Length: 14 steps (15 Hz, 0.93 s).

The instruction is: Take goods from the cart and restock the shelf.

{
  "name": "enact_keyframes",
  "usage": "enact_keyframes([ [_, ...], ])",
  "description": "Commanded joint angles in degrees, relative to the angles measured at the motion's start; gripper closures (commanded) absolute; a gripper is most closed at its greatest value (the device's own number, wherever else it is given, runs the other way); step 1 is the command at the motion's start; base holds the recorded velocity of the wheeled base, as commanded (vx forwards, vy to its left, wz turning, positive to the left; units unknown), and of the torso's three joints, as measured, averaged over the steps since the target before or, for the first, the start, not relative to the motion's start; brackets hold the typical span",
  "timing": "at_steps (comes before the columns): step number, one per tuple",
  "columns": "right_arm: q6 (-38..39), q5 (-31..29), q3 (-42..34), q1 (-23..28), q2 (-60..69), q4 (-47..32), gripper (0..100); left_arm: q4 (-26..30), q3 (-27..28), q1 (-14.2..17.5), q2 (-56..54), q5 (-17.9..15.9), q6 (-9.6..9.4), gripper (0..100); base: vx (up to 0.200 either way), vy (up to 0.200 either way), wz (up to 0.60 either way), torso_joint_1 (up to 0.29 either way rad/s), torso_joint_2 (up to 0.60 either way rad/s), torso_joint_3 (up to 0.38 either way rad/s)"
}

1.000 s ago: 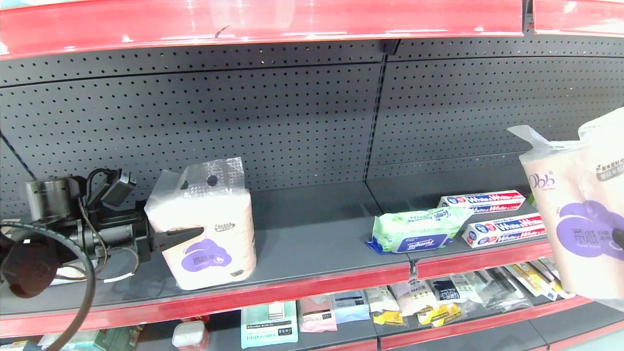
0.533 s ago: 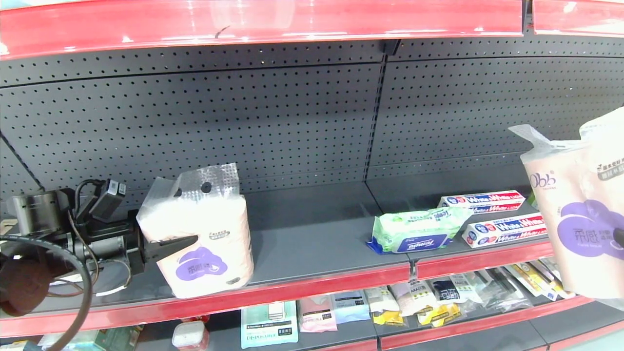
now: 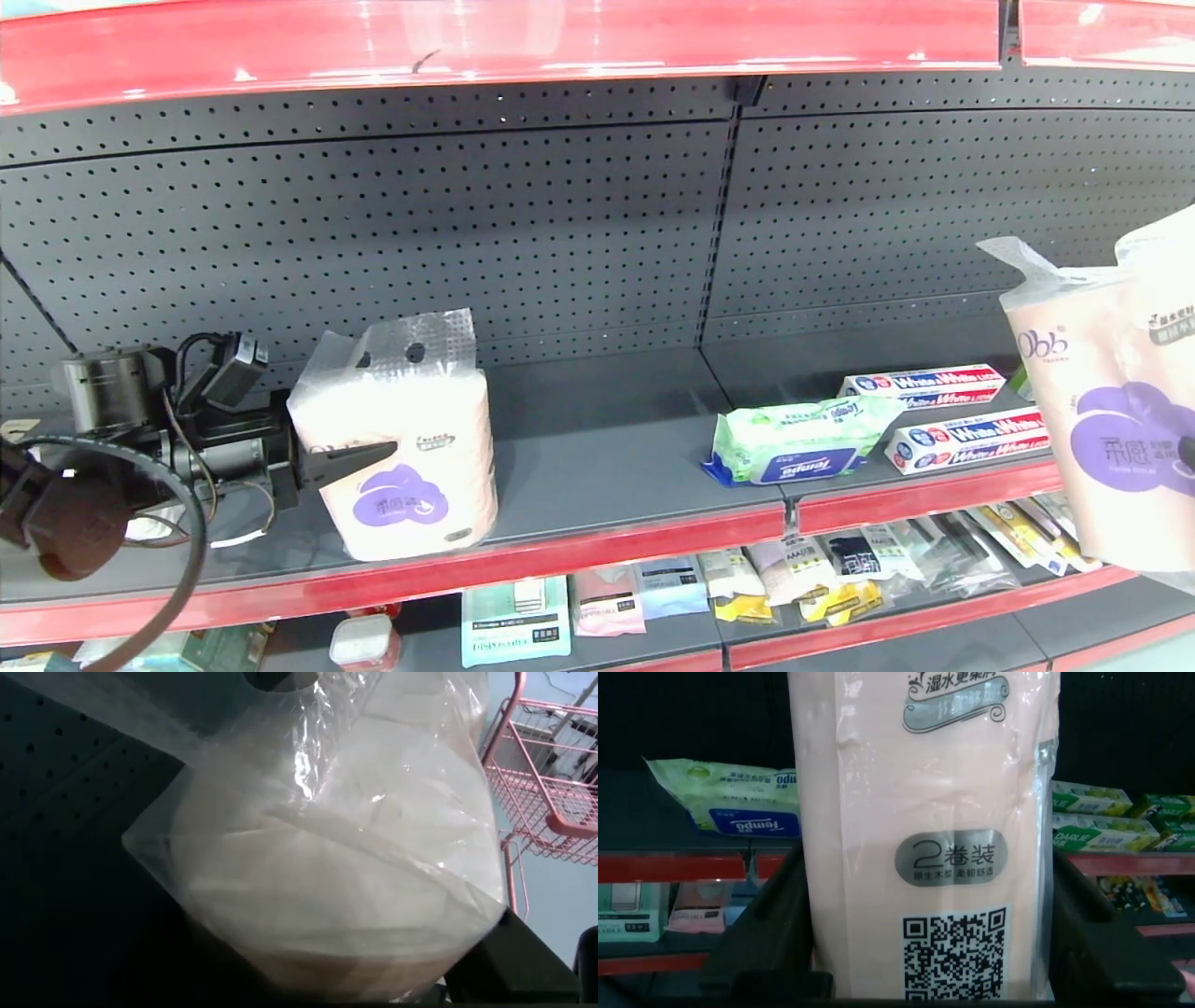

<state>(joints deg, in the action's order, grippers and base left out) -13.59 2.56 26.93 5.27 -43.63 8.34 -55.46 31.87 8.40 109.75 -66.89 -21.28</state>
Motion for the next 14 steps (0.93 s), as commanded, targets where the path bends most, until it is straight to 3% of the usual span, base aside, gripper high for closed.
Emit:
enact_keyframes([
  [1,-0.03,-0.01,0.23,0.01,0.04,0.1,100,-0.18,1.53,-1.63,0.46,0.01,-0.16,100,0.0,0.0,0.0,0.0,0.0,0.0],
  [14,-0.03,-0.63,0.58,0.01,-0.67,0.19,100,-1.32,-1.72,2.5,-0.59,-2.37,-0.25,100,0.0,0.0,0.0,0.0,0.0,0.0],
])
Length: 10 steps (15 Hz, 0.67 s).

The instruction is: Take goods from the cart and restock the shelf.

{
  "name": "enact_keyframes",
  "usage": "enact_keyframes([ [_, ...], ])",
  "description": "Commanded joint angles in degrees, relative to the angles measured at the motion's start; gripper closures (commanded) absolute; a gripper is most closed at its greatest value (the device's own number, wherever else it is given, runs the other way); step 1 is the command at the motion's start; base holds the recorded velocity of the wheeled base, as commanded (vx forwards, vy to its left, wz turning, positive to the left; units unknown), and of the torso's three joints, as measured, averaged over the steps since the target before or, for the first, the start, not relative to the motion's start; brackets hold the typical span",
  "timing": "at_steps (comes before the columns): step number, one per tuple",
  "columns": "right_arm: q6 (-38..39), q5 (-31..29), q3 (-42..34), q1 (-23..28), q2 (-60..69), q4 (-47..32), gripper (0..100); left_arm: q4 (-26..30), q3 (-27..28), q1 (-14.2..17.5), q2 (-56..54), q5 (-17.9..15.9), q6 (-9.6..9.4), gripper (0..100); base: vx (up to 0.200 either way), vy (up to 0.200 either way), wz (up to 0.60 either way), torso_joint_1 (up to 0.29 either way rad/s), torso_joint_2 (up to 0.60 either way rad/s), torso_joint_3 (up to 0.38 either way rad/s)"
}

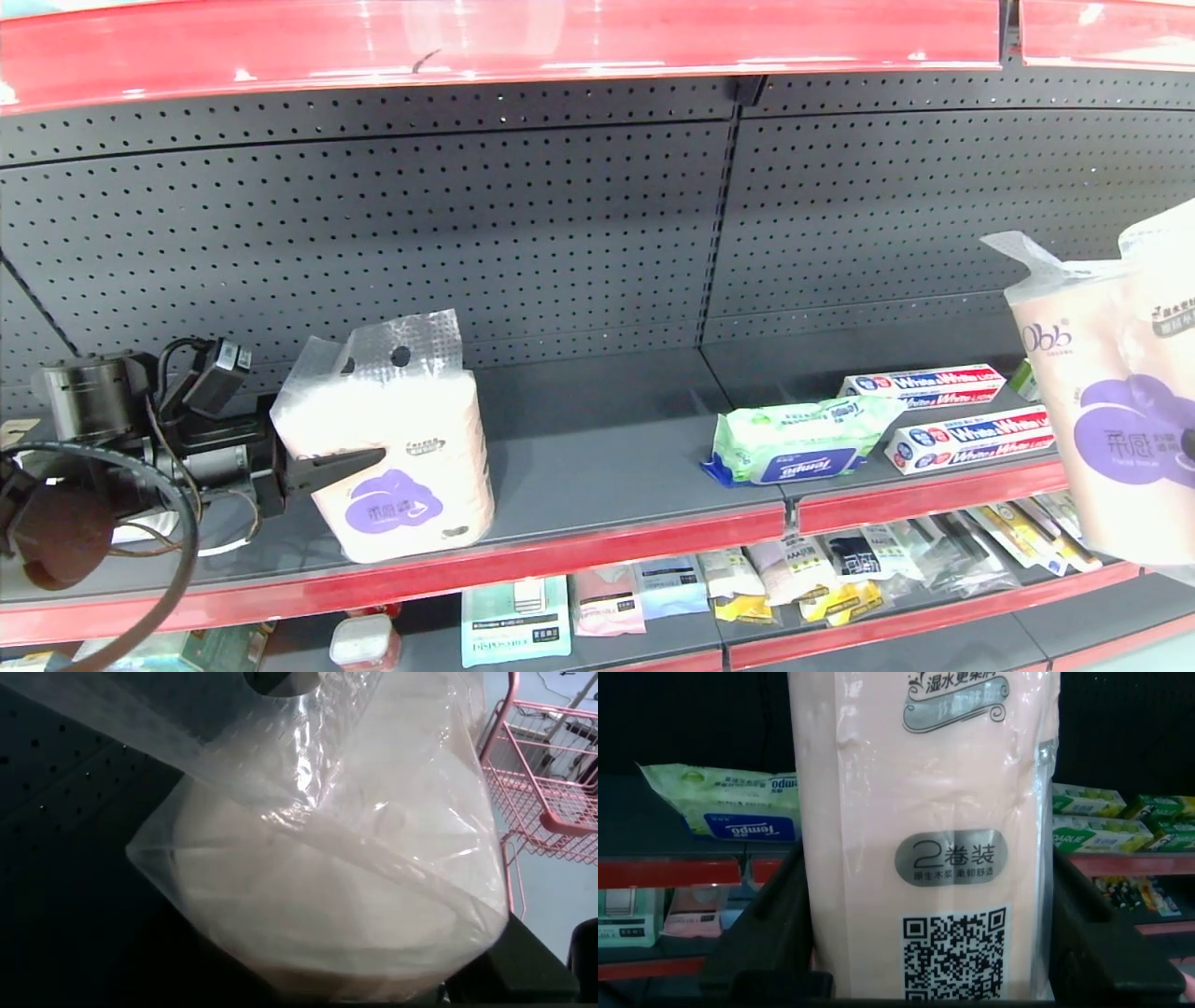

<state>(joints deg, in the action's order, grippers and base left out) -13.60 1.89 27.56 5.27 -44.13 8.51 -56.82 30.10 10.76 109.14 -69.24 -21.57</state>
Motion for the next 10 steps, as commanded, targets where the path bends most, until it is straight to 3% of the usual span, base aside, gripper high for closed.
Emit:
enact_keyframes([
  [1,-0.02,0.04,0.03,0.01,-0.17,0.02,100,-0.04,0.14,0.05,0.37,-0.1,-0.06,100,0.0,0.0,0.0,0.0,0.0,0.0],
  [10,-0.02,0.04,-0.05,0.01,-0.34,0.02,100,-0.48,-2.24,-0.31,-0.16,-0.02,-0.93,100,0.0,0.0,0.0,0.0,0.0,0.0],
])
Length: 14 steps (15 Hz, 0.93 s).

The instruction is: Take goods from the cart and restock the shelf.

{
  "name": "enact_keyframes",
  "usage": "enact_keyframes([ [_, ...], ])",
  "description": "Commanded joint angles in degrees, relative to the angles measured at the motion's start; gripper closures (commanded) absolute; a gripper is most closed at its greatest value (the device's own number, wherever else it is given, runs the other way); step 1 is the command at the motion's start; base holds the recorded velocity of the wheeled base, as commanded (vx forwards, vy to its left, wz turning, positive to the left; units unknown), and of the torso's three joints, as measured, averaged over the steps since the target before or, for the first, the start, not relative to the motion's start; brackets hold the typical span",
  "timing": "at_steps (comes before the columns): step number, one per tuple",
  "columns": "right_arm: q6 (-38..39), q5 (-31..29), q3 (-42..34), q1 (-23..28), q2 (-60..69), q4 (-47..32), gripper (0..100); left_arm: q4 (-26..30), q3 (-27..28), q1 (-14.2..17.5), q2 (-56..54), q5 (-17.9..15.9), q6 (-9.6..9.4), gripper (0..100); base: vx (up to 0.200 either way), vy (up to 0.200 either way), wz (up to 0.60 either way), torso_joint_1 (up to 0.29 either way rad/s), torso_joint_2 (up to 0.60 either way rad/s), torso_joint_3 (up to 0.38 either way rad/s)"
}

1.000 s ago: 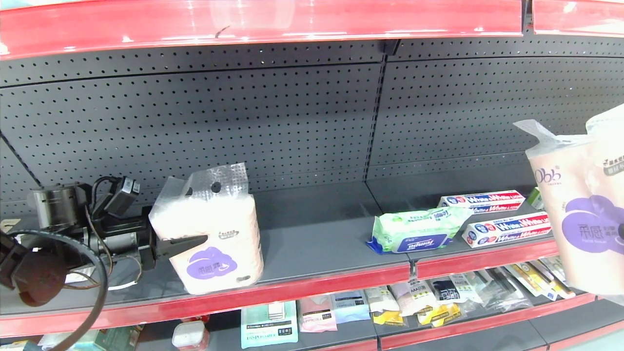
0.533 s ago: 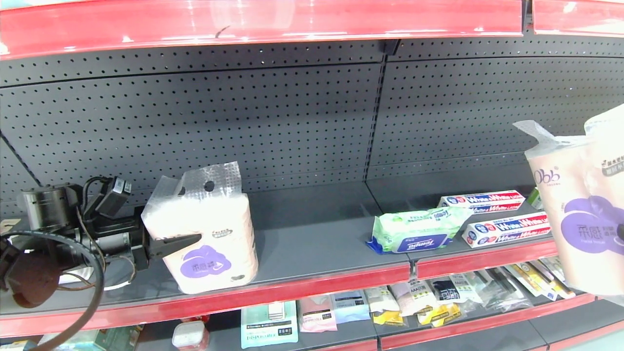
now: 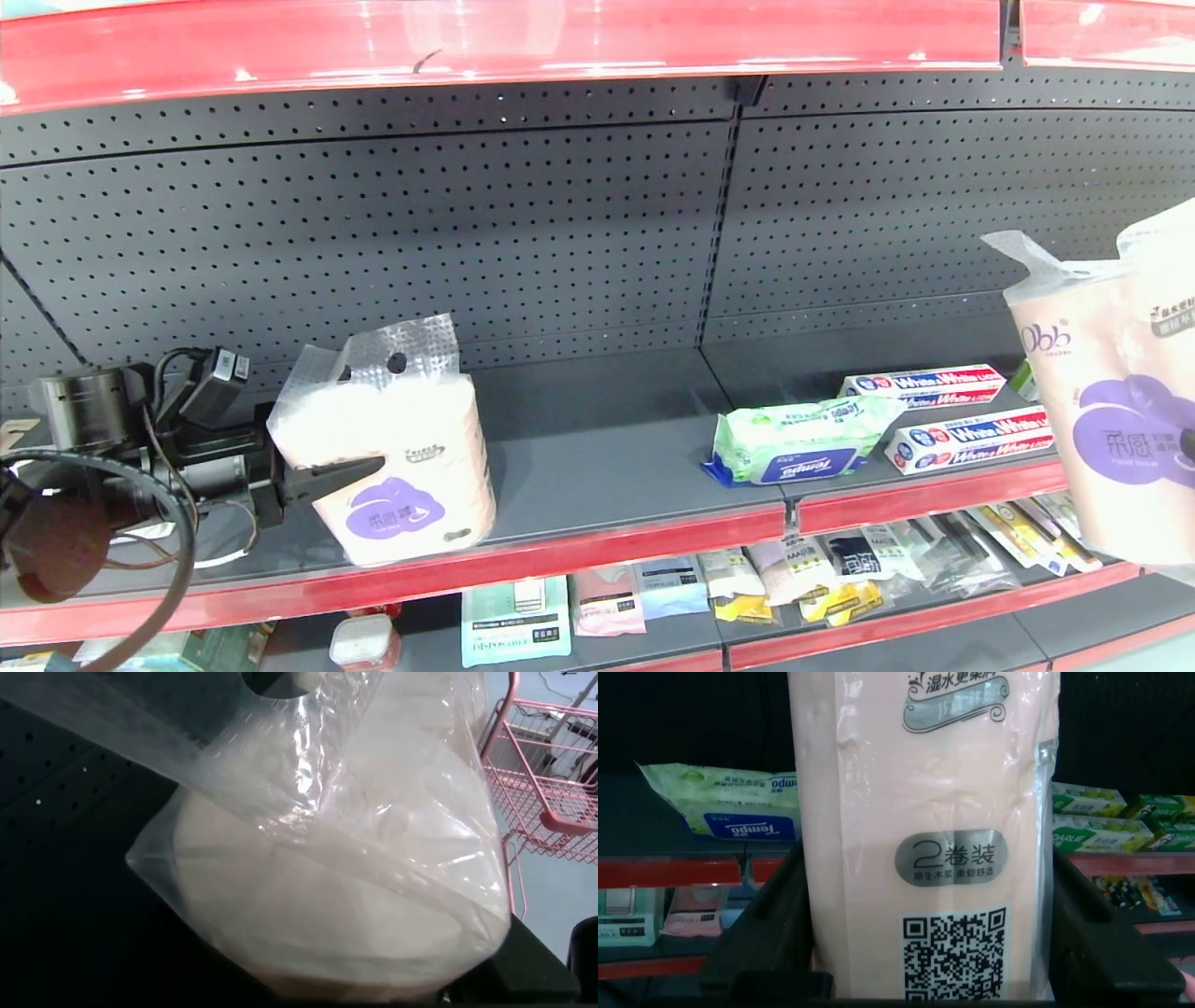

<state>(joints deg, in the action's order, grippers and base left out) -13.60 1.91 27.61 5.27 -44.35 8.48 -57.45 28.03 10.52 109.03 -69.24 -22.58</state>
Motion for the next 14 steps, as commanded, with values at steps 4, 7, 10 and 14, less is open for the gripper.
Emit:
enact_keyframes([
  [4,-0.02,0.02,0.07,0.01,-0.39,0.04,100,0.06,0.01,-0.15,-0.22,0.25,0.08,100,0.0,0.0,0.0,0.0,0.0,0.0],
  [7,-0.02,0.02,-0.01,0.01,-0.39,0.04,100,-2.93,0.1,-0.24,-0.05,1.83,0.16,100,0.0,0.0,0.0,0.0,0.0,0.0],
  [10,-0.02,0.02,-0.01,0.01,-0.3,0.04,100,-2.84,0.01,-0.41,-0.05,1.83,0.25,100,0.0,0.0,0.0,0.0,0.0,0.0],
  [14,-0.02,0.02,-0.1,0.01,-0.3,0.04,100,-2.84,-0.69,-0.5,-0.31,1.92,0.43,100,0.0,0.0,0.0,0.0,0.0,0.0],
])
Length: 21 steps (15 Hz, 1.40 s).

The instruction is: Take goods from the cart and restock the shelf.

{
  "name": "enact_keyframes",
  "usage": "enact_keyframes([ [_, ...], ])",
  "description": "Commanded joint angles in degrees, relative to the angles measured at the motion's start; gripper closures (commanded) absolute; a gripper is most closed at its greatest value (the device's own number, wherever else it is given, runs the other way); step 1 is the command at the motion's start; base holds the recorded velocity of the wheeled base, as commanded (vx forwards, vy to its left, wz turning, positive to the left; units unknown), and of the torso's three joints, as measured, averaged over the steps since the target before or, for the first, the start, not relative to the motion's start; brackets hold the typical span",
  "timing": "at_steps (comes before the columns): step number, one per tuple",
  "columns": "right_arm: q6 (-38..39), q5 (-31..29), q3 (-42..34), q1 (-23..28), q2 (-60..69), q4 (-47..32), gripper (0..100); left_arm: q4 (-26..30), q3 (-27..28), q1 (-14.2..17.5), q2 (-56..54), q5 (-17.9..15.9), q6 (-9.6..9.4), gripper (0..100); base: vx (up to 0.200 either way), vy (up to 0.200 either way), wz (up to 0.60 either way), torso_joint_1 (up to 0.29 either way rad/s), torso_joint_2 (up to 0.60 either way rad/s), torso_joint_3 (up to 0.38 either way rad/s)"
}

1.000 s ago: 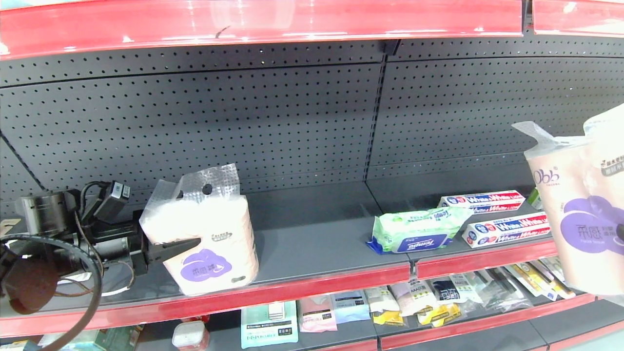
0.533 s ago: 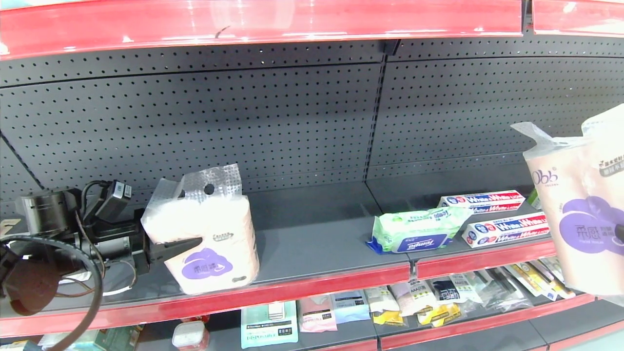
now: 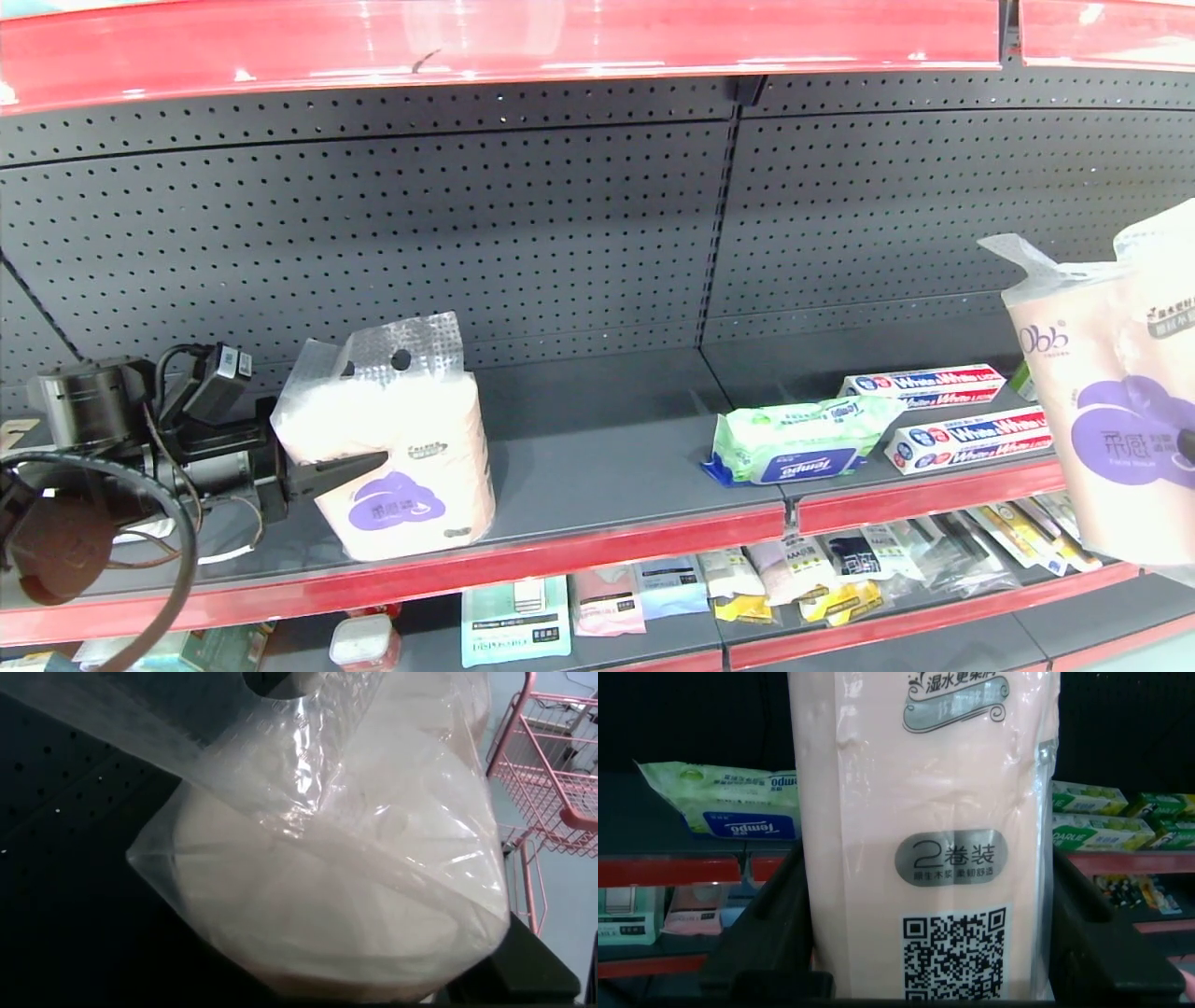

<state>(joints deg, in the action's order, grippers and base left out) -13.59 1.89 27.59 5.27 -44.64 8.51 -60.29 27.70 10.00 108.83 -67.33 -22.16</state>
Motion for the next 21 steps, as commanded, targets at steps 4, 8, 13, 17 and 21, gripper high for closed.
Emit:
enact_keyframes([
  [4,-0.03,0.04,-0.17,0.01,0.26,0.02,100,0.27,-2.38,-0.06,-1.34,0.09,0.19,100,0.0,0.0,0.0,0.0,0.0,0.0],
  [8,-0.03,0.04,-0.25,0.01,0.7,0.02,100,0.0,-2.3,-0.06,-1.34,1.06,0.19,0,0.0,0.0,0.0,0.0,0.0,0.0],
  [13,-0.03,-0.04,-0.43,0.01,1.22,0.02,100,0.0,-2.56,0.02,-3.8,1.06,0.63,0,0.0,0.0,0.0,0.0,0.0,0.0],
  [17,-0.03,-0.04,-0.34,0.01,1.4,0.02,100,0.0,-5.55,0.99,-9.33,2.03,1.24,0,0.0,0.0,0.0,0.0,0.0,0.0],
  [21,-0.03,0.04,-0.69,0.01,2.01,-0.07,100,0.0,-5.99,5.12,-13.9,3.61,1.33,0,0.0,0.0,0.0,0.0,0.0,0.0],
])
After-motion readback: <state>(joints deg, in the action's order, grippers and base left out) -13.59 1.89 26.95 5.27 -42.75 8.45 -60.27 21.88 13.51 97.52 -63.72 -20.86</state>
